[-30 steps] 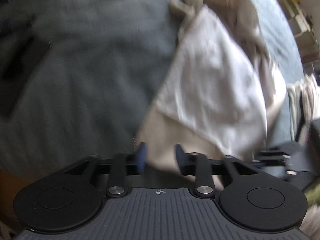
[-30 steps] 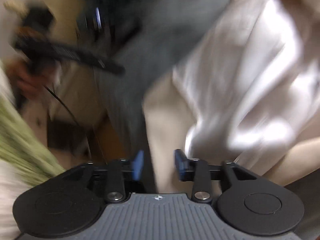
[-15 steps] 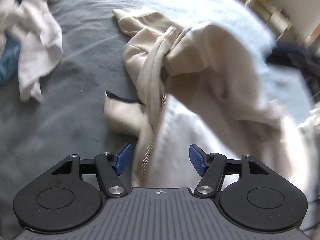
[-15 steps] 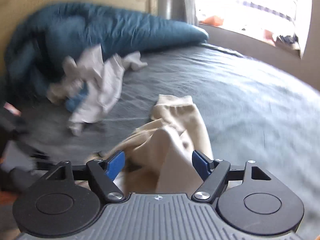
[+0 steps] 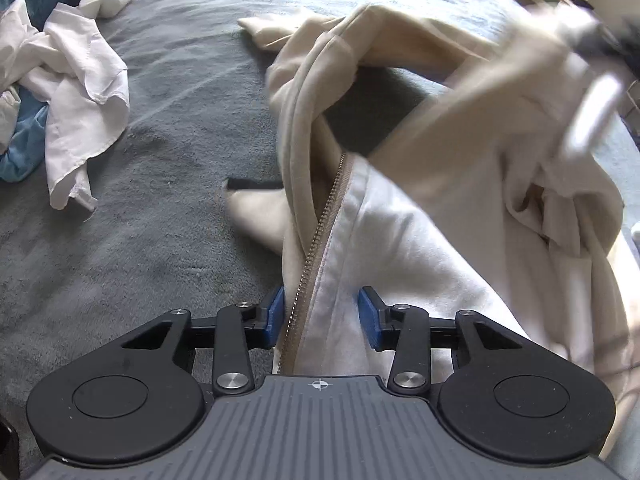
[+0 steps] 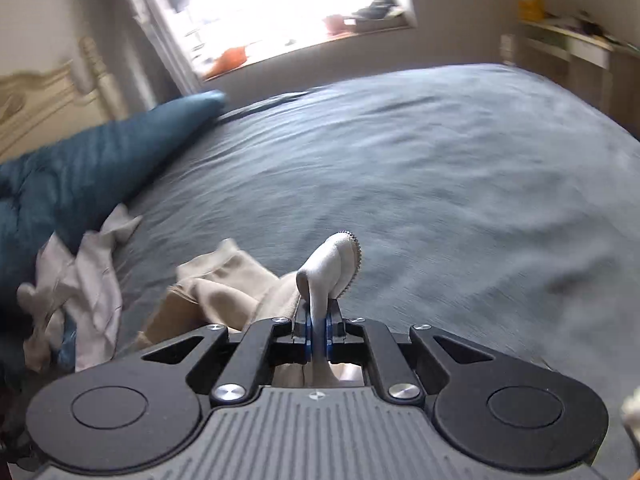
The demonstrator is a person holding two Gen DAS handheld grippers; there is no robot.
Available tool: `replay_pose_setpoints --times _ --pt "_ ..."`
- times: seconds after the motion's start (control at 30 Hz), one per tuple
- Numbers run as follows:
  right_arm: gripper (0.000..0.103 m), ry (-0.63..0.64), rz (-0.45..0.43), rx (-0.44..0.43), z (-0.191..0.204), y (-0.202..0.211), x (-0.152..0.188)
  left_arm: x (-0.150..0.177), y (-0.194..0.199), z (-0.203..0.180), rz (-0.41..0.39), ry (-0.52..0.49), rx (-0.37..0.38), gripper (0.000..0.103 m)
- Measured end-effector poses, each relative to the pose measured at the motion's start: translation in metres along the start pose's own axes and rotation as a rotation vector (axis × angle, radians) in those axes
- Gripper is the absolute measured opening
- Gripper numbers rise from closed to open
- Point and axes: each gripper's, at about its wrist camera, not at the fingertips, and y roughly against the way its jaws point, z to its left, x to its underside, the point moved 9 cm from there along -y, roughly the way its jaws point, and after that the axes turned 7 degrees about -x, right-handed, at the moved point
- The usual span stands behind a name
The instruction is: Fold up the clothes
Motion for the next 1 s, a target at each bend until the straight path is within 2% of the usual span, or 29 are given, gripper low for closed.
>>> replay_pose_setpoints --times 0.07,0.2,0.33,0.37,0.5,0.57,0.6,0.7,0.77,0.8,0.87,0.93,0.97,1.0 --pt "0.007 -0.069 0.007 0.011 -0.014 0.018 0.016 0.004 0.003 0.002 0.021 -0.004 0.005 0.041" --pt "0.005 -0.126 0.019 0.054 -0.036 0.048 0.046 0.019 0.011 0.003 0.058 -0.063 0.002 0.041" --pt "0.003 -0.141 -0.056 0.007 -0.038 0.099 0.039 0.022 0.028 0.003 0.055 -0.098 0.01 0.041" --pt "0.003 -0.13 -0.084 -0.011 -0.033 0.107 0.031 0.017 0.035 0.0 0.037 -0.101 0.026 0.045" --pt "0.003 -0.059 -0.173 -0.097 -0.008 0.131 0.0 -0.013 0.052 -0.02 -0.028 -0.083 0.094 0.072" --pt "0.003 -0.013 -0.202 -0.119 0.004 0.136 -0.012 -0.032 0.047 -0.035 -0.054 -0.08 0.117 0.074" --pt "0.002 0.003 -0.213 -0.127 0.007 0.139 -0.016 -0.04 0.042 -0.042 -0.067 -0.088 0.114 0.08" --pt "0.002 -0.004 -0.245 -0.139 0.009 0.151 -0.023 -0.052 0.016 -0.062 -0.042 -0.128 0.076 0.081" --pt "0.002 -0.025 -0.268 -0.143 0.005 0.164 -0.026 -0.051 0.008 -0.072 -0.023 -0.157 0.084 0.076" --pt "0.002 -0.041 -0.276 -0.145 0.001 0.17 -0.025 -0.048 0.008 -0.075 -0.015 -0.162 0.092 0.063" --pt "0.002 -0.073 -0.293 -0.148 -0.006 0.183 -0.024 -0.041 0.011 -0.078 -0.005 -0.164 0.096 0.044" --pt "0.002 -0.109 -0.309 -0.153 -0.014 0.196 -0.023 -0.03 0.018 -0.071 -0.007 -0.142 0.063 0.031" --pt "0.002 -0.125 -0.318 -0.152 -0.019 0.202 -0.024 -0.023 0.02 -0.063 0.006 -0.125 0.027 0.021" --pt "0.002 -0.143 -0.327 -0.152 -0.025 0.208 -0.024 -0.015 0.021 -0.053 0.026 -0.106 -0.013 0.015"
